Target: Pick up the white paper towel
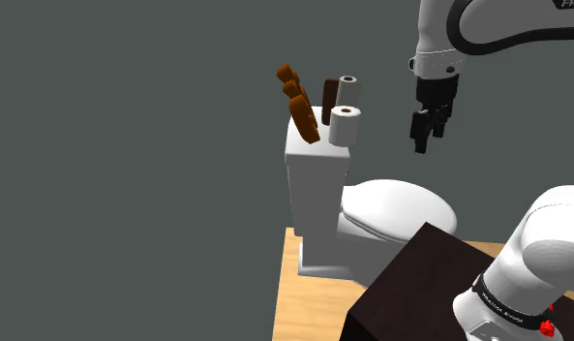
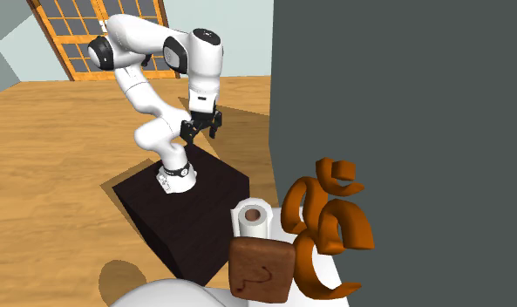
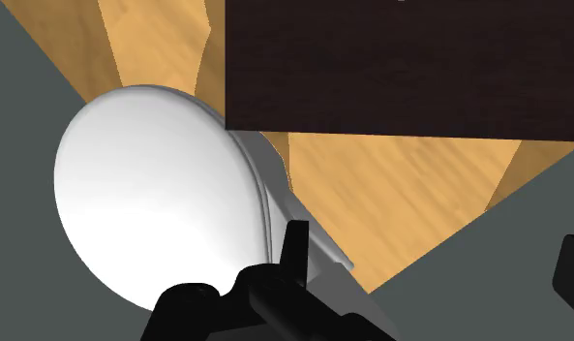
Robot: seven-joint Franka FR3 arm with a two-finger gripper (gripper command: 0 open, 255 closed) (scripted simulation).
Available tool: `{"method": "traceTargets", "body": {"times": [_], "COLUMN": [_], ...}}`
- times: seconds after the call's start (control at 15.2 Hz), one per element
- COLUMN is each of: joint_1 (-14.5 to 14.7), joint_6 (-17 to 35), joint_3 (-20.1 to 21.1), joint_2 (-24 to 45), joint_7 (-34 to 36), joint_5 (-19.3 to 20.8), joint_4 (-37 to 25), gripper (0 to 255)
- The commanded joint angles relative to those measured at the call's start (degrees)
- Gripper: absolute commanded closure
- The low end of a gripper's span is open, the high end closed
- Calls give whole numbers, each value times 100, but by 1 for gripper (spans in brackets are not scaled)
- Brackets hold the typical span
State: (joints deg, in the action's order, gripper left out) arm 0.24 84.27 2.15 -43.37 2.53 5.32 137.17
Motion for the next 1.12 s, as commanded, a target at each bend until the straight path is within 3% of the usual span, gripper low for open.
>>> {"method": "traceTargets", "body": {"times": [0.0,0.53,1.06], "joint_1": [0,-184,-303], "joint_6": [0,814,1271], "joint_3": [0,-380,-701], "joint_2": [0,1387,2785], "joint_7": [0,-367,-754], "joint_5": [0,270,291], "joint_4": [0,-1058,-2487], "gripper": [0,0,0]}}
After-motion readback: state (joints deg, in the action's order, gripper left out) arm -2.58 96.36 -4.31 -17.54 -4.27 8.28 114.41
